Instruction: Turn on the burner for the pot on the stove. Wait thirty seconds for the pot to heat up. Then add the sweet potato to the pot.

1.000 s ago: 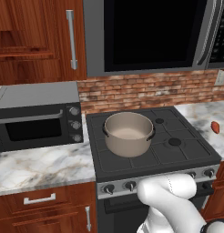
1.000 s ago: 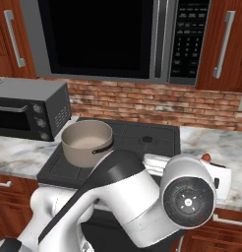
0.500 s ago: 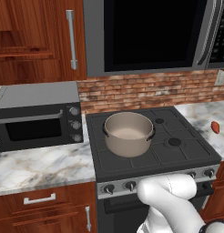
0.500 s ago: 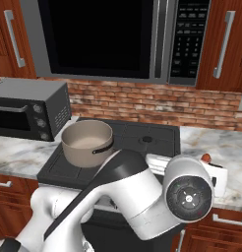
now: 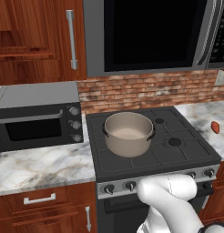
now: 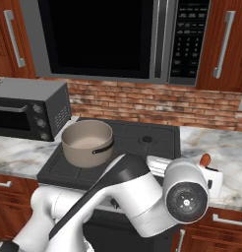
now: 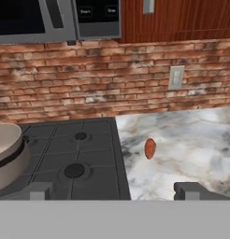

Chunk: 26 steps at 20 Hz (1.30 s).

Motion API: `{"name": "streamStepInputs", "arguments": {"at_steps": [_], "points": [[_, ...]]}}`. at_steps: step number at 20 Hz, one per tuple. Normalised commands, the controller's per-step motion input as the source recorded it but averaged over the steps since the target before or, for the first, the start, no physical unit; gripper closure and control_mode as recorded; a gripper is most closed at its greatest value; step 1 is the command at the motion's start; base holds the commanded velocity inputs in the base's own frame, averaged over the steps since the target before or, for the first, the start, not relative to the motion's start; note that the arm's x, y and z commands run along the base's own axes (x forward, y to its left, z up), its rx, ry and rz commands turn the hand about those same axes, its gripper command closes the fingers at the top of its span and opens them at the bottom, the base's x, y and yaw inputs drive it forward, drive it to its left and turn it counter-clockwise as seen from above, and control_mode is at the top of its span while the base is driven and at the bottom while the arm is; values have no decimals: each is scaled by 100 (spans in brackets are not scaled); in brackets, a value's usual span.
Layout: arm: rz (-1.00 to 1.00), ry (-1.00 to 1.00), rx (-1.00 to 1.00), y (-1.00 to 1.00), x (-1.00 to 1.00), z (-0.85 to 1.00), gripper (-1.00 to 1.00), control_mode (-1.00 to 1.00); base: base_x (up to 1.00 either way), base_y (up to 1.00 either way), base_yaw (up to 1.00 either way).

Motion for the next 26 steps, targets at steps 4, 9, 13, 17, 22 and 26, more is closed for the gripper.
{"name": "streamStepInputs", "arguments": {"at_steps": [4,9,13,17,22,26], "points": [[0,-4,2,0,19,-22,-100,-100,0,0,0],[0,-3,0,0,28,-8,-100,-100,0,0,0],[2,0,1,0,44,-2,-100,-100,0,0,0],[4,0,4,-1,39,-7,-100,-100,0,0,0],[3,0,7,-5,33,-7,-100,-100,0,0,0],[1,0,9,-15,24,-7,-100,-100,0,0,0]]}}
